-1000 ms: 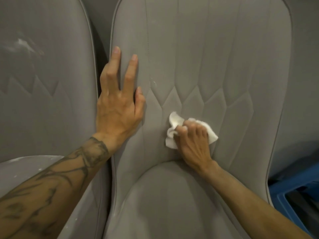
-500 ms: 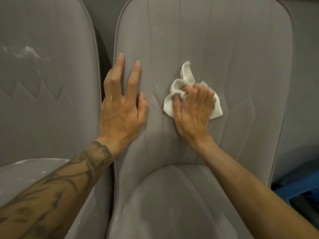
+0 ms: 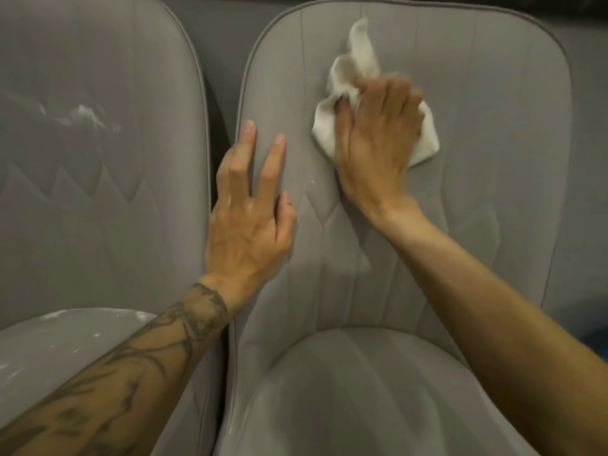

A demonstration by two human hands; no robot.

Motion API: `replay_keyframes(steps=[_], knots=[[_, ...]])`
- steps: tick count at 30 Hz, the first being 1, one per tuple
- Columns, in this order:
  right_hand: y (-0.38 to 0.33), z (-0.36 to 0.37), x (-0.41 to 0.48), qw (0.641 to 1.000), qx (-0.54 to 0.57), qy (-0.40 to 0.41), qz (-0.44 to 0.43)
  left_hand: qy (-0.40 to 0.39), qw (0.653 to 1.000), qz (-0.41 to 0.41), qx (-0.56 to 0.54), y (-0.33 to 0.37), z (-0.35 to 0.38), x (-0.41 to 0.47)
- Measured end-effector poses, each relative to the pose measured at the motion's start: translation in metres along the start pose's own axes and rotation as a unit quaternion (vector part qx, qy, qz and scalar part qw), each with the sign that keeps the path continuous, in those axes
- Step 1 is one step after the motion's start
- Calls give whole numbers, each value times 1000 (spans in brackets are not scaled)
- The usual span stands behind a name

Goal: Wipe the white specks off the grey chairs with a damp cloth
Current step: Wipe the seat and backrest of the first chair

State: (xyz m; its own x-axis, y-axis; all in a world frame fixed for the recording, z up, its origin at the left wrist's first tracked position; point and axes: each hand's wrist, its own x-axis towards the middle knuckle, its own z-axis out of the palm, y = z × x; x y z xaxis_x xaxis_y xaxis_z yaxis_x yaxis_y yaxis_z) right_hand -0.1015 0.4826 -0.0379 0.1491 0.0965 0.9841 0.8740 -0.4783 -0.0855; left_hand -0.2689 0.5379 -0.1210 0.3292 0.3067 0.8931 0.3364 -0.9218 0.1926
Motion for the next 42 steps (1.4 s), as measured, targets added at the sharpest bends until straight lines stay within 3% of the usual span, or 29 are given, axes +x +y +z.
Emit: replay_keyframes(steps=[4,8,11,13,15,17,23,27,29,32,35,40,42], knots=[[5,-26,-57,979,55,-142,-138,0,1000,-9,-24,1,-1,1],[4,-4,20,996,-6,-58,-69,7,999,-13,-42,0,-3,2],[-16,5,56,999,9,-31,5,16,999,-17,-35,-1,-2,3],[-28,-2,31,996,38,-77,-19,17,999,-7,-32,-2,-2,3],[-30,-20,-7,981,80,-144,-103,7,999,-15,-46,-4,-2,5],[-22,-27,-7,969,95,-161,-165,-6,998,-23,-56,-3,-3,4],[-45,3,69,995,67,-74,-31,-35,999,8,-39,-13,-15,4],[-54,-25,-4,966,158,-163,-127,-70,996,51,2,-29,-33,4],[-45,-28,-1,958,142,-177,-177,-86,990,98,59,-41,-43,6],[-44,-6,45,982,98,-115,-111,-86,981,137,110,-62,-50,17],[-57,-1,45,989,118,-88,-22,-71,987,95,109,-73,-43,29],[-59,-34,-37,953,188,-200,-129,-37,991,78,99,-78,-28,26],[-51,-24,-11,965,148,-169,-138,-25,991,81,106,-79,-27,26]])
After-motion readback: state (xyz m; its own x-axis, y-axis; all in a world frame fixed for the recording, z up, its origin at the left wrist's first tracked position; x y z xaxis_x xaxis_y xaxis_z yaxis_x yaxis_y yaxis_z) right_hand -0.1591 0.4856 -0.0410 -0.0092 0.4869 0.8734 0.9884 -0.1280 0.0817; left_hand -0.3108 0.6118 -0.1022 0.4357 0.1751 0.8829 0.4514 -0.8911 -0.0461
